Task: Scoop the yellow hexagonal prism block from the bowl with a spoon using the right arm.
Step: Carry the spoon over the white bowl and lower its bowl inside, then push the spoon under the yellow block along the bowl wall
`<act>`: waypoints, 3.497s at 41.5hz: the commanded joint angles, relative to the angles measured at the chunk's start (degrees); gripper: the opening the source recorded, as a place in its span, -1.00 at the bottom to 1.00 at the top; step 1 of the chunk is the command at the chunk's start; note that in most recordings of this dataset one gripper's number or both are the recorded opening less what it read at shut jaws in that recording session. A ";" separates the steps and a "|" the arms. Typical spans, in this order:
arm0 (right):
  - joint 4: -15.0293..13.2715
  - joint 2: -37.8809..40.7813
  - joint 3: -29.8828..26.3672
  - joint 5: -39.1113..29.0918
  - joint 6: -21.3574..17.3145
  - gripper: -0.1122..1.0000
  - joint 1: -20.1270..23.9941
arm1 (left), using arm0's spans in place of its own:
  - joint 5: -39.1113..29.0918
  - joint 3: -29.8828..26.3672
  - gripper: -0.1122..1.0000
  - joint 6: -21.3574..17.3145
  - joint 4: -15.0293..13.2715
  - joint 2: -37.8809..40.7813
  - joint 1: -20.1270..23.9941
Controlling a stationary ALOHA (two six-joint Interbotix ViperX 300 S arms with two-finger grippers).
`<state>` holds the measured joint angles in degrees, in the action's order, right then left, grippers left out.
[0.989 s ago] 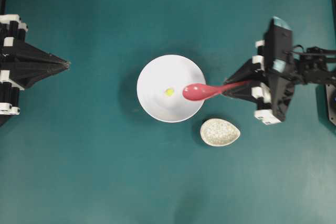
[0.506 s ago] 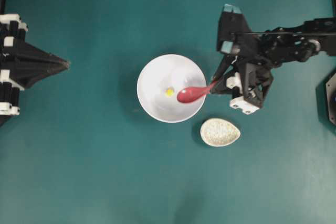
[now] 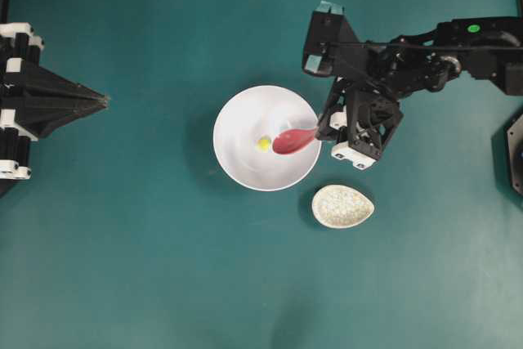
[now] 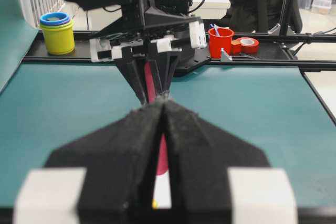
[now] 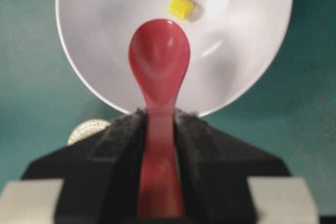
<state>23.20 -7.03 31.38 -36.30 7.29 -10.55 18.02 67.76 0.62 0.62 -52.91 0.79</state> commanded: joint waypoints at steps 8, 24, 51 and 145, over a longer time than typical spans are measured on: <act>-0.35 1.05 -1.85 0.00 -0.44 -0.39 0.53 | 0.26 -0.88 -0.77 0.00 0.18 0.44 0.00; -0.44 4.57 -3.08 0.35 -0.18 -0.39 0.70 | 0.26 -0.88 -0.77 0.00 0.18 0.44 0.09; -2.46 8.35 -5.45 4.83 0.35 -0.39 0.70 | 0.18 -0.88 -0.77 0.09 0.18 0.44 0.00; -5.98 7.12 -5.45 15.73 0.44 -0.39 0.62 | -0.35 -0.88 -0.77 0.09 0.18 0.44 0.09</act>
<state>17.40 2.11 27.25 -21.36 7.65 -9.84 17.49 67.76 0.62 0.62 -52.91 0.79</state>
